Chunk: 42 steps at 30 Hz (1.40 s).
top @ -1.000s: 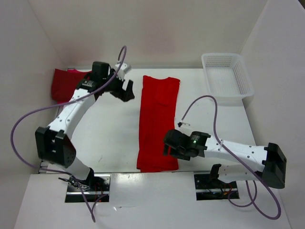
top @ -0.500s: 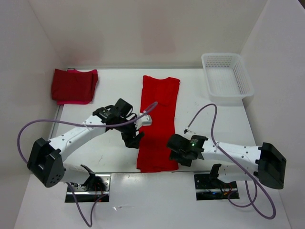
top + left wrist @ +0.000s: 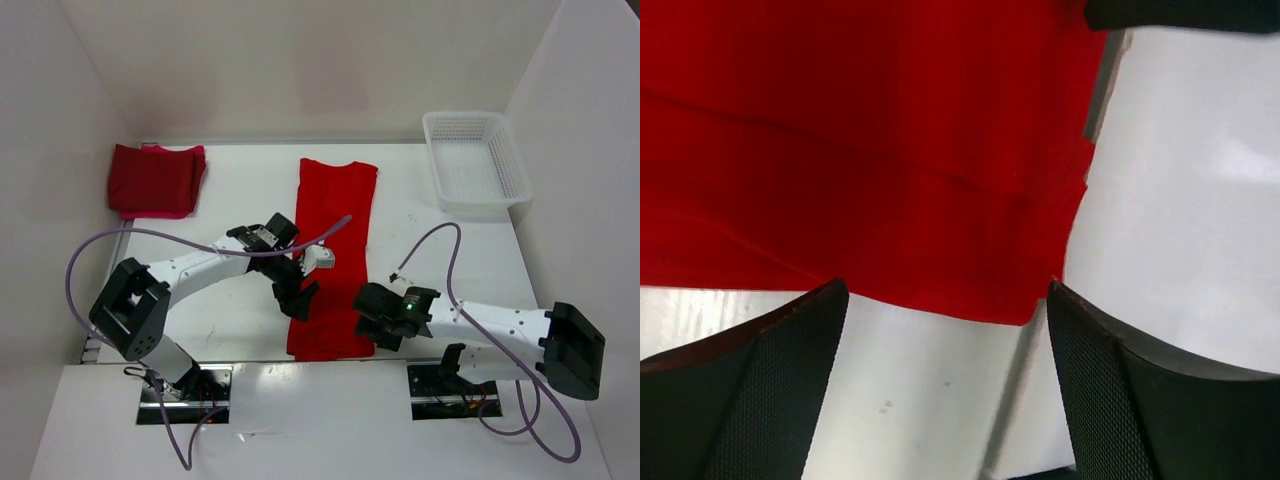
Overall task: Fold and stack the t-shirts
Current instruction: Grab the bottom of the folded rectangular tshirt with both arms
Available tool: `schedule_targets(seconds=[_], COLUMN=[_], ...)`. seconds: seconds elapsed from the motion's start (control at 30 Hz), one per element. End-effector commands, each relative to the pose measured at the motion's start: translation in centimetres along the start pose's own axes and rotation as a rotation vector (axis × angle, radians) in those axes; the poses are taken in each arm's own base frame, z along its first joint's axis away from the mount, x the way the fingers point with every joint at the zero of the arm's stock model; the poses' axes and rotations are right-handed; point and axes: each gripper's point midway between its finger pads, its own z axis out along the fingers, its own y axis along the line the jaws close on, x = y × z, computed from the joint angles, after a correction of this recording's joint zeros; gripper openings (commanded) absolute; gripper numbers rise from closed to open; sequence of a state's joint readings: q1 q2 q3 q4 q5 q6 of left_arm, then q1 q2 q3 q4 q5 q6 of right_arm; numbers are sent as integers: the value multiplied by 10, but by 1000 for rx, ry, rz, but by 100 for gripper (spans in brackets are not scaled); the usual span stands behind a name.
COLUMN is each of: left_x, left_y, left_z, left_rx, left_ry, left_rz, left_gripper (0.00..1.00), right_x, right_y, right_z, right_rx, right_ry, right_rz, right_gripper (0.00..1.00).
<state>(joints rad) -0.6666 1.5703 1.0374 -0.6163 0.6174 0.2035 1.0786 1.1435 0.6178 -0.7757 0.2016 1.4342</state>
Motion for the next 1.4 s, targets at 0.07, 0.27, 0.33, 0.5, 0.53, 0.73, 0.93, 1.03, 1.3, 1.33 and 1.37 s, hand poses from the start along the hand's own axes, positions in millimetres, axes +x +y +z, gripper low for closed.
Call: schedule_targets(seconds=[0.07, 0.27, 0.33, 0.5, 0.53, 0.73, 0.93, 1.03, 1.3, 1.33, 1.37], left_x=[-21, -18, -5, 39, 47, 79, 92, 93, 81, 72, 65], left_y=[17, 40, 18, -38, -44, -51, -45, -58, -68, -67, -62], left_z=[-16, -71, -85, -84, -83, -61, -38, -25, 9, 10, 17], left_rx=[-82, -379, -380, -387, -457, -336, -217, -125, 136, 126, 108], left_ry=[-20, 60, 53, -59, -131, -101, -33, -72, -50, -56, -54], left_rz=[497, 1090, 1251, 1808, 1863, 1983, 2034, 2067, 1869, 1851, 1812], left_gripper=[85, 85, 85, 84, 81, 76, 76, 76, 76, 76, 76], right_x=[-13, -32, -38, -39, -39, -32, -27, -24, -25, -28, -26], right_y=[12, 9, 10, 7, 5, -5, -10, -11, -8, -7, -7], right_z=[-11, -27, -34, -42, -40, -22, 2, 11, 22, 23, 22], right_rx=[-102, -174, -223, -309, -309, -202, -24, 27, 78, 72, 70], right_ry=[-53, -103, -123, -128, -124, -94, -67, -47, -32, -36, -26], right_rz=[47, 86, 109, 155, 163, 143, 74, 39, 6, 20, 9], right_gripper=[64, 64, 64, 64, 64, 64, 64, 64, 64, 64, 64])
